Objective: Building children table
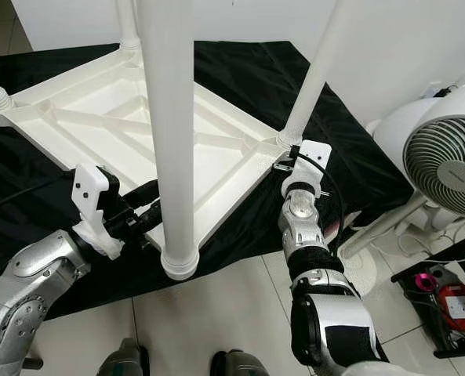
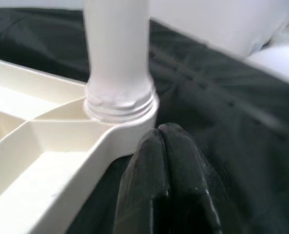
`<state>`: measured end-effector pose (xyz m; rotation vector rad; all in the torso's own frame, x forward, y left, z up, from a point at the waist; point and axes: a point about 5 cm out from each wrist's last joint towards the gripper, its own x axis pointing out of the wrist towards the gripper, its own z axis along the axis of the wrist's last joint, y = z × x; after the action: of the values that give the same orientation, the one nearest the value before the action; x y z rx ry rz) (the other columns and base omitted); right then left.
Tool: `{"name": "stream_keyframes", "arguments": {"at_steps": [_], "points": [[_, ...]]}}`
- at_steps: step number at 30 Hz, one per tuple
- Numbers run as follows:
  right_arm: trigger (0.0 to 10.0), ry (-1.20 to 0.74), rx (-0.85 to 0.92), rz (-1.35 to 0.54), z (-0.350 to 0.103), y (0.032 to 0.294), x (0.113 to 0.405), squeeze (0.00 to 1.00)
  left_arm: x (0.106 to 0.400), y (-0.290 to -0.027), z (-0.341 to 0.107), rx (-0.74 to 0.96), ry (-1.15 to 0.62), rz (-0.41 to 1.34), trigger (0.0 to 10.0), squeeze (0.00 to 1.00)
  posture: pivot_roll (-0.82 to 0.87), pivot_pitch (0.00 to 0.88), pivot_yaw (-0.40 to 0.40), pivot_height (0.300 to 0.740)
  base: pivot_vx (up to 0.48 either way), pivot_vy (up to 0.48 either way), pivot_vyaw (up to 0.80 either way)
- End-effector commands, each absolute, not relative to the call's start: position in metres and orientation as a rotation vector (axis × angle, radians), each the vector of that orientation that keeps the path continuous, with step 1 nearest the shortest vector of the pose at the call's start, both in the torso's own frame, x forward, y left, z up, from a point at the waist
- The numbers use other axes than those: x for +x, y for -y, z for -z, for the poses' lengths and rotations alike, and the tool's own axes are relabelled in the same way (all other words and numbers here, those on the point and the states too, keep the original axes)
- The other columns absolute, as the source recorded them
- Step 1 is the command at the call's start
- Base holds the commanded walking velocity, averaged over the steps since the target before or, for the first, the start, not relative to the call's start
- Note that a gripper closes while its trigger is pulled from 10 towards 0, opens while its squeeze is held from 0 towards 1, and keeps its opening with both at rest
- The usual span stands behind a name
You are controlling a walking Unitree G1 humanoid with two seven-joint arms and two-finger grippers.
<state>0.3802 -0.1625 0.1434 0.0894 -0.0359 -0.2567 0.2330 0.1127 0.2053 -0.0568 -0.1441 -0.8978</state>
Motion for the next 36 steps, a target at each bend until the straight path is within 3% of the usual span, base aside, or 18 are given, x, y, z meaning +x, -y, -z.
{"name": "stream_keyframes", "arguments": {"at_steps": [1,22,36], "points": [[10.0,-0.009,0.12,0.235,-0.136,0.16,0.38,0.0,0.228,-0.103,-0.212,-0.062,0.176,0.953,10.0,0.0,0.06,0.102,-0.066,0.74,0.0,0.0,0.0],[10.0,-0.128,0.245,0.012,-0.135,0.144,0.392,0.0,0.222,-0.098,-0.217,-0.071,0.175,0.936,10.0,0.0,0.07,0.128,-0.092,0.74,0.0,0.0,0.0],[10.0,-0.093,0.054,-0.261,-0.159,0.119,0.402,0.0,0.203,-0.084,-0.219,-0.111,0.155,0.956,10.0,0.0,0.13,0.16,-0.121,0.74,0.0,0.0,0.0]]}}
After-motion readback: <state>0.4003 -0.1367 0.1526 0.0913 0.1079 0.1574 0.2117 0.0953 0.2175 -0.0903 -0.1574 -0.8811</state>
